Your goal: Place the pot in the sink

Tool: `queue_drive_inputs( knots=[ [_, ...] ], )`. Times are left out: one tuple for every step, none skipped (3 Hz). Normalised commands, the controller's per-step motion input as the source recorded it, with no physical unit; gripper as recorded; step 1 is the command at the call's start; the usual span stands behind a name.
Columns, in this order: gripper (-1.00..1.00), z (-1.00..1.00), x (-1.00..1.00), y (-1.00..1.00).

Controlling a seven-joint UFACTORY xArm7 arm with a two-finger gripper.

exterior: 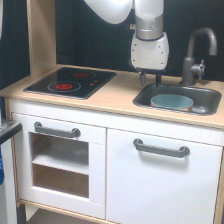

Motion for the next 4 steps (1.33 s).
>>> queue_drive_inputs(
  knots=[
    [1.0, 0.55, -0.26, -0.1],
    [1.0, 0.57, -0.29, -0.09],
    [1.0, 0.57, -0.3, -0.07],
    [1.0, 0.54, -0.33, -0.06]
  ],
)
